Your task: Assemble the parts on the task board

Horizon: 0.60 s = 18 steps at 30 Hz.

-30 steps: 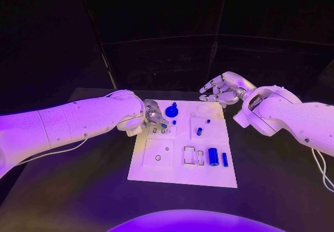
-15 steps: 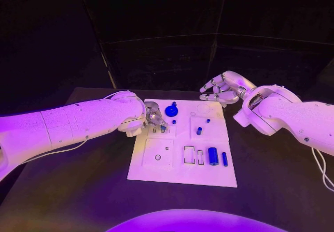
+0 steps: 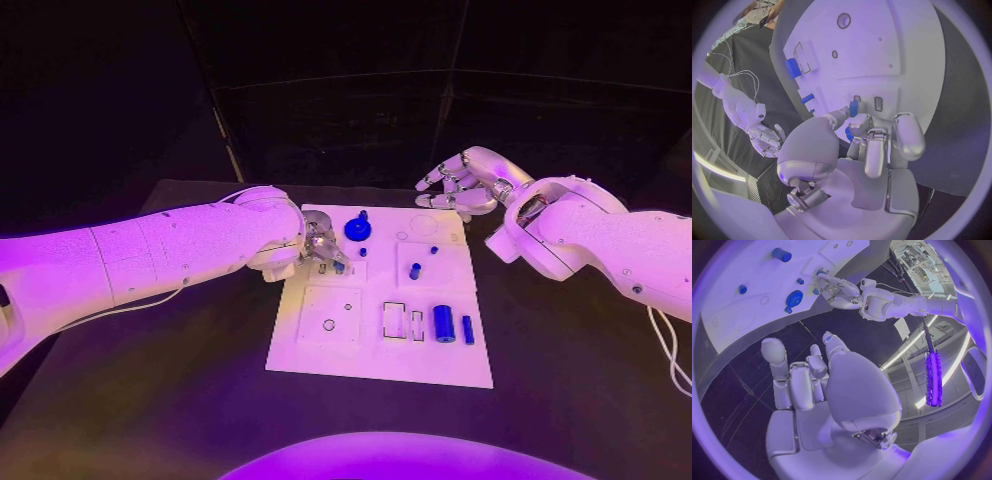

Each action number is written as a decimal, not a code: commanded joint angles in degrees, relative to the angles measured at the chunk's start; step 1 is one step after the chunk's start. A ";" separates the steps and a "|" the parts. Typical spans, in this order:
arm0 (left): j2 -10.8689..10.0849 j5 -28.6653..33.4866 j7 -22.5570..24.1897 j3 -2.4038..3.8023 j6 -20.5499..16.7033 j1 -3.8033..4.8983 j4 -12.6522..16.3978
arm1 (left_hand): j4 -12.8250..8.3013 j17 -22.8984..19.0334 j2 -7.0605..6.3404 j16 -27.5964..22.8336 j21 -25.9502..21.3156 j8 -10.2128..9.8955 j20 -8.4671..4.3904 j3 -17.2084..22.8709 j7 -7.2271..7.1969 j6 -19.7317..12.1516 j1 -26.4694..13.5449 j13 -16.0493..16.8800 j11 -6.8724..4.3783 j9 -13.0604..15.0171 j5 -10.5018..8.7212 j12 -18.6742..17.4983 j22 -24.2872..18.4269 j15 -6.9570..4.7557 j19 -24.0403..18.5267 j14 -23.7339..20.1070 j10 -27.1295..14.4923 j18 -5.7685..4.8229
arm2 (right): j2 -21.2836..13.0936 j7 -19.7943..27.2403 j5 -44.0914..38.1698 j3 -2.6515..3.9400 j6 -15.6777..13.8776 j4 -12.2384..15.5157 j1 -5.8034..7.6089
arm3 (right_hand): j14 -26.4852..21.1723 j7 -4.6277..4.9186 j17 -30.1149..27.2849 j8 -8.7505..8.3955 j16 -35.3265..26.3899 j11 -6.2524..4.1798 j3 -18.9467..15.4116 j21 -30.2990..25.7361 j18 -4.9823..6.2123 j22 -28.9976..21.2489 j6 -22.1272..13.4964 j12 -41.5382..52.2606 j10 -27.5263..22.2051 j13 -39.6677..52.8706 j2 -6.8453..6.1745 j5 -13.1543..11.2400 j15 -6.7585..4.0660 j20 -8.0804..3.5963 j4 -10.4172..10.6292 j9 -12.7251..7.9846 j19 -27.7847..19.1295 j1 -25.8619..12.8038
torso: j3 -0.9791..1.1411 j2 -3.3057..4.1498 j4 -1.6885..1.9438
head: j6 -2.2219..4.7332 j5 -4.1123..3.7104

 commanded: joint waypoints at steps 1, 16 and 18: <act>0.04 -0.60 -0.89 -0.12 1.82 -0.13 -0.10 | -8.27 15.09 -0.14 0.18 0.30 0.26 0.08 8.68 -0.36 -0.22 0.66 0.08 -0.09 0.15 0.31 -0.08 0.10 0.14 0.40 6.06 -0.12 -0.27 | 0.12 0.62 0.02 0.03 0.10 0.00 0.09 | 0.14 0.13 -0.01 0.21 -0.04 -0.11 -0.02 -0.31 0.97 -0.09 -0.36 0.19 -0.16 0.07 0.16 0.20 0.22 0.05 0.39 -0.06 -0.49 0.22 | 0.00 0.00 -0.07 | -0.09 -0.01; -0.60 -0.60 -1.54 -0.12 3.31 -0.16 0.11 | -8.33 15.09 -0.26 0.18 0.27 0.61 0.07 9.25 -0.35 -0.20 0.64 -0.14 -0.09 0.49 0.63 -0.24 0.06 0.12 0.38 6.06 -0.03 -0.25 | 0.35 0.91 -0.03 0.02 -0.11 -0.28 0.07 | 0.13 0.12 -0.05 0.30 -0.06 -0.13 0.03 -0.35 0.98 -0.14 -0.38 0.25 -0.13 0.05 0.21 0.30 0.21 0.04 0.48 -0.05 -0.50 0.26 | 0.00 -0.02 -0.07 | -0.59 0.32; -0.71 -0.60 -1.59 -0.12 3.35 -0.16 0.14 | -8.33 15.09 -0.26 0.18 0.27 0.61 0.07 9.25 -0.35 -0.20 0.64 -0.14 -0.09 0.49 0.63 -0.24 0.06 0.12 0.38 6.06 -0.03 -0.25 | 0.37 0.94 -0.03 0.02 -0.15 -0.32 0.07 | 0.13 0.12 -0.05 0.30 -0.06 -0.13 0.03 -0.35 0.98 -0.14 -0.38 0.25 -0.13 0.05 0.21 0.30 0.21 0.04 0.48 -0.05 -0.50 0.26 | 0.00 -0.02 0.00 | -0.62 0.31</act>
